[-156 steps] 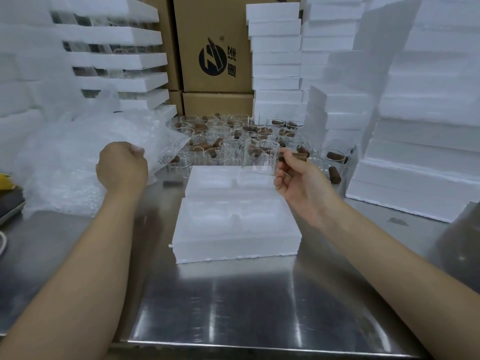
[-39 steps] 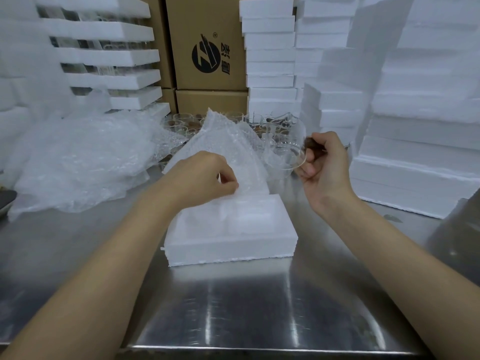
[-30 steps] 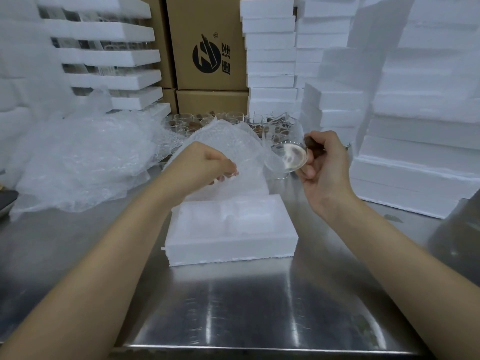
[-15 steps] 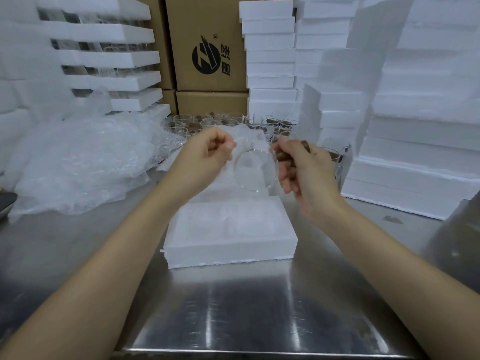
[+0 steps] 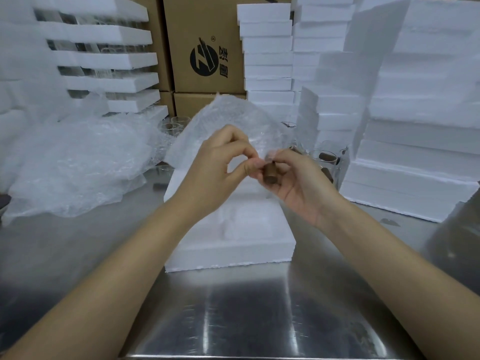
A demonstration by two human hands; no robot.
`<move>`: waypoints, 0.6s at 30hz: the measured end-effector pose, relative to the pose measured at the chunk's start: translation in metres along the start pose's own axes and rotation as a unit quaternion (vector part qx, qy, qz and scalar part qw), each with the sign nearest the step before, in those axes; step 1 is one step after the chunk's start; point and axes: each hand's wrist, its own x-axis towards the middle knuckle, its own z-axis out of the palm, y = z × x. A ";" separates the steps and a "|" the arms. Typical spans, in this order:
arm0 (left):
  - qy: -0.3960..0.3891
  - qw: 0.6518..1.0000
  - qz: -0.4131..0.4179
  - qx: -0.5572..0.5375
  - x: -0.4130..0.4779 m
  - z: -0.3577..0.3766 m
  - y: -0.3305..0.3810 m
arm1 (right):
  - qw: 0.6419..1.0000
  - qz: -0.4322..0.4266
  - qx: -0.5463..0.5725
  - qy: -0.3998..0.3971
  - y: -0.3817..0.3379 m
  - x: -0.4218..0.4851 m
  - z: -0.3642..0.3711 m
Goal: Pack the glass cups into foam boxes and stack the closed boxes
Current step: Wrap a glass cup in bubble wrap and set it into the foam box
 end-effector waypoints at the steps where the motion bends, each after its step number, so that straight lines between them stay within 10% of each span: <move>1: 0.003 1.000 0.009 0.022 0.000 0.001 0.000 | 1.000 -0.005 -0.006 -0.015 0.001 0.000 0.001; 18: -0.146 0.979 0.047 -0.133 -0.010 0.018 0.029 | 0.994 -0.028 -0.105 0.020 0.008 -0.003 -0.006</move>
